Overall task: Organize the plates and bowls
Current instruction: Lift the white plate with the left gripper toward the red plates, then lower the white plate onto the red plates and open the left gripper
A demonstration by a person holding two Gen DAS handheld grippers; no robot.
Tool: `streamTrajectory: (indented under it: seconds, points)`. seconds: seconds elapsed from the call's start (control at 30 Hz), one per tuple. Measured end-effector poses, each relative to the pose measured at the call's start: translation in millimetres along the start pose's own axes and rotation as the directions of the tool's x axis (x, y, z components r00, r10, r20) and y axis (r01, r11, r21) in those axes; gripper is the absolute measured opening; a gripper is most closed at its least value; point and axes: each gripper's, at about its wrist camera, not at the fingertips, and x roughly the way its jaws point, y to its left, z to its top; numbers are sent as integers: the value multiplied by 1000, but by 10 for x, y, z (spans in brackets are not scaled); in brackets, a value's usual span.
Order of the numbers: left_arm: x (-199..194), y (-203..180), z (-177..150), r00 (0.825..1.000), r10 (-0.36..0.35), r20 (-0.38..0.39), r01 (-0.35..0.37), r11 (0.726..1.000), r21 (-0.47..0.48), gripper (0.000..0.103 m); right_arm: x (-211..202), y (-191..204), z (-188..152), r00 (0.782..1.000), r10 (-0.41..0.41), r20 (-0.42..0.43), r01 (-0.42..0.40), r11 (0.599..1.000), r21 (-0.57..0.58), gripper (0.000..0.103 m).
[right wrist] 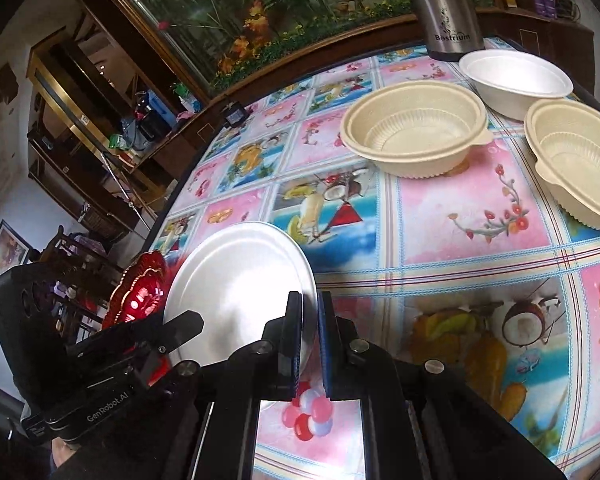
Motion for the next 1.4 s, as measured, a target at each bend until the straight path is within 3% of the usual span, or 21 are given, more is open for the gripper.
streamTrajectory:
  seconds: [0.37, 0.83, 1.17, 1.4]
  points:
    - [-419, 283, 11, 995, 31, 99, -27, 999, -45, 28, -76, 498, 100, 999, 39, 27, -37, 995, -88, 8]
    - [-836, 1037, -219, 976, 151, 157, -121, 974, -190, 28, 361, 1317, 105, 993, 108, -55, -117, 972, -205, 8]
    - [-879, 1622, -467, 970, 205, 127, -158, 938, -307, 29, 818, 1930, -8, 986, 105, -130, -139, 947, -289, 8]
    - [-700, 1732, -557, 977, 192, 88, -155, 934, -322, 29, 1045, 1945, -135, 980, 76, -183, -127, 950, -286, 8]
